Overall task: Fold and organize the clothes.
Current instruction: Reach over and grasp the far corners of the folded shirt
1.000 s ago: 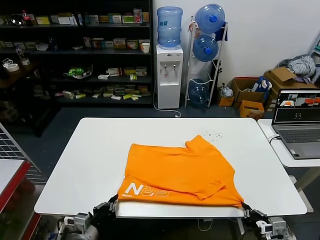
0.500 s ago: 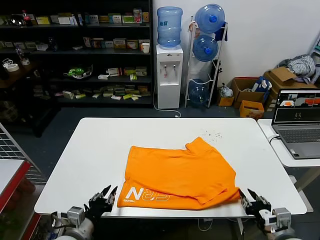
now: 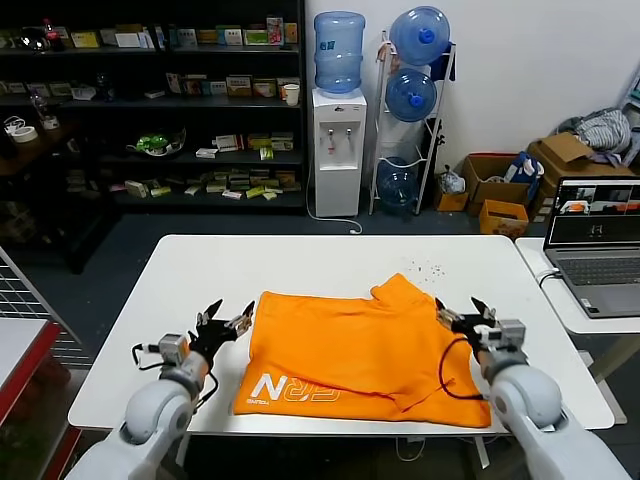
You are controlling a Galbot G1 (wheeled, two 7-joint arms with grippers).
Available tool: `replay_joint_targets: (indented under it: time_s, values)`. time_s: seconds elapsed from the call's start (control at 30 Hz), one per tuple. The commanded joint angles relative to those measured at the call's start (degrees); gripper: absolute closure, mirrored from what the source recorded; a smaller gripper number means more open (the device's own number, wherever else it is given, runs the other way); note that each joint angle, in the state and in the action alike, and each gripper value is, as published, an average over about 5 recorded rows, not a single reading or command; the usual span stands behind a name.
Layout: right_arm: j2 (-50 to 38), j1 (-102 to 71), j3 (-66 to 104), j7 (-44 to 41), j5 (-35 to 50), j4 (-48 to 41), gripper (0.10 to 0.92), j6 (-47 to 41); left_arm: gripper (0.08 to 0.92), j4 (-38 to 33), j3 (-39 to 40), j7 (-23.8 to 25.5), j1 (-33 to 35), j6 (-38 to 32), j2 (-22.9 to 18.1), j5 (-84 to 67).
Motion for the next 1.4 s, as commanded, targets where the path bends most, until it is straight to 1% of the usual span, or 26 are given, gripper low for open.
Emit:
replay_joint_targets:
  time_s: [0.03, 0.27, 0.73, 1.0, 1.13, 1.23, 1.4]
  values:
    - [6.07, 16.48, -9.08, -1.45, -0.24, -17.64, 0.203, -0.37, 0.18, 21.29, 4.01, 3.18, -15.48, -0.83, -6.18, 0.16]
    - [6.53, 15.37, -9.74, -3.64, -0.14, -19.1, 0.203, -3.32, 0.177, 18.63, 6.18, 1.31, -14.7, 3.85, -5.57, -1.35]
    - [7.38, 17.65, -9.93, -5.35, -1.17, -24.43, 0.203, -4.53, 0.177, 23.85, 10.76, 1.85, -19.01, 7.66, -6.63, -1.43]
    - [8.17, 18.8, -10.2, -7.04, -2.06, -27.76, 0.213, -4.64, 0.177, 24.59, 11.98, 2.55, -19.63, 7.82, -6.7, -1.38]
    - [8.32, 18.79, -10.33, -7.61, -2.3, -28.0, 0.295, -4.75, 0.177, 25.21, 12.12, 3.02, -19.76, 7.21, -7.13, -0.82]
    - [8.37, 18.75, -10.43, -7.94, -2.32, -27.99, 0.381, -5.11, 0.212, 25.66, 12.29, 3.23, -19.81, 6.92, -7.37, -0.21]
    - [8.36, 18.36, -10.47, -8.23, -2.47, -27.64, 0.528, -4.76, 0.354, 25.82, 12.8, 3.61, -19.7, 6.39, -7.42, 0.34]
